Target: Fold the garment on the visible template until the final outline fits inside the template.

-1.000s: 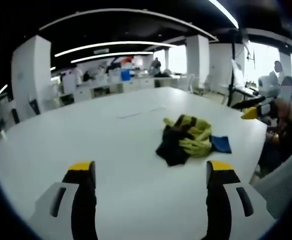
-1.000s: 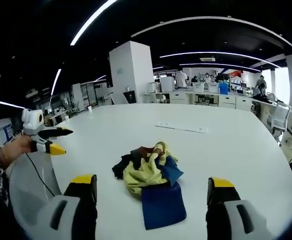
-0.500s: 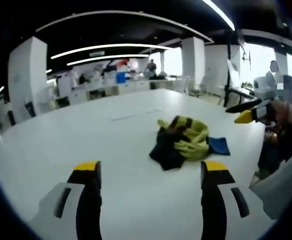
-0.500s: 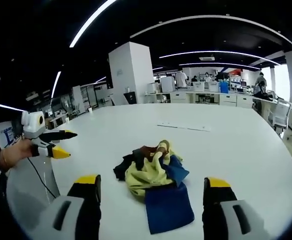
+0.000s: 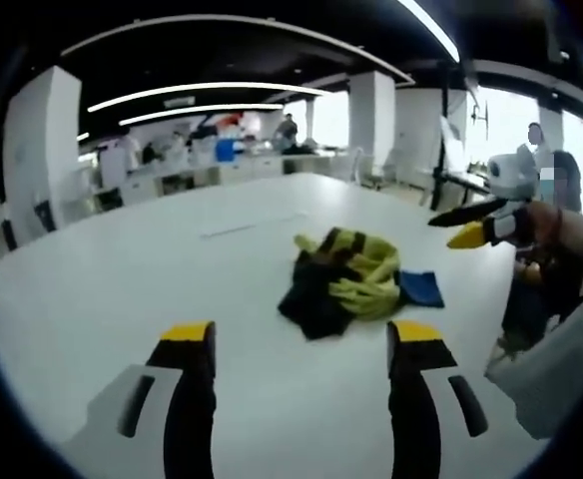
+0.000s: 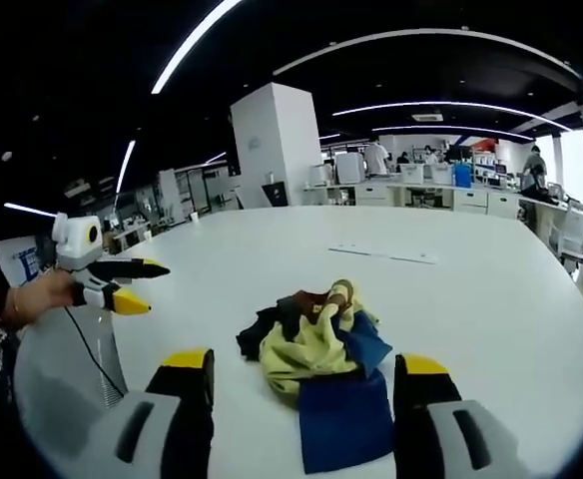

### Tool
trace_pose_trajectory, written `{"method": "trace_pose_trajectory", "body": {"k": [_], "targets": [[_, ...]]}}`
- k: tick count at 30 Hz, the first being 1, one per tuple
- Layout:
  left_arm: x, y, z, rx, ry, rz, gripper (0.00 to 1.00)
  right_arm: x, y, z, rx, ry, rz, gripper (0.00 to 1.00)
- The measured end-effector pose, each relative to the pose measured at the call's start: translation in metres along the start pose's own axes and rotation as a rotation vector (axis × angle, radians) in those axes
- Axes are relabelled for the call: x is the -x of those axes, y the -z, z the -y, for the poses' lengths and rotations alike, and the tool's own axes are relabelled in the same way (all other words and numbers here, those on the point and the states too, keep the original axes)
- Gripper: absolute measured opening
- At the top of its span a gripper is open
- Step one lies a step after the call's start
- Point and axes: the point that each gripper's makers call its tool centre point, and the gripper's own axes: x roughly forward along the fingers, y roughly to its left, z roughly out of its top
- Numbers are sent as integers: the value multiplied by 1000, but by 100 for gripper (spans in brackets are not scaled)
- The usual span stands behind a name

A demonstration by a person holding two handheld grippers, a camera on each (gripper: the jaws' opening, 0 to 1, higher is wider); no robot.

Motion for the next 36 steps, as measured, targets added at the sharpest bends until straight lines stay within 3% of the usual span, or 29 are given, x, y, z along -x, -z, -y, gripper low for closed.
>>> {"method": "trace_pose_trajectory", "body": {"k": [6, 14, 24, 36], "targets": [[-10, -11, -2, -31, 16, 14, 63, -6, -7, 8, -3, 3, 10, 58], [-29, -13, -9, -29, 34, 4, 57, -18, -10, 21, 9, 10, -3, 54], [-53, -12, -15, -36, 59, -5, 52, -37, 0, 42, 41, 27, -59, 43], [-84, -2, -7, -52, 116, -43, 41, -58, 20, 49, 106, -1, -133, 31]]}}
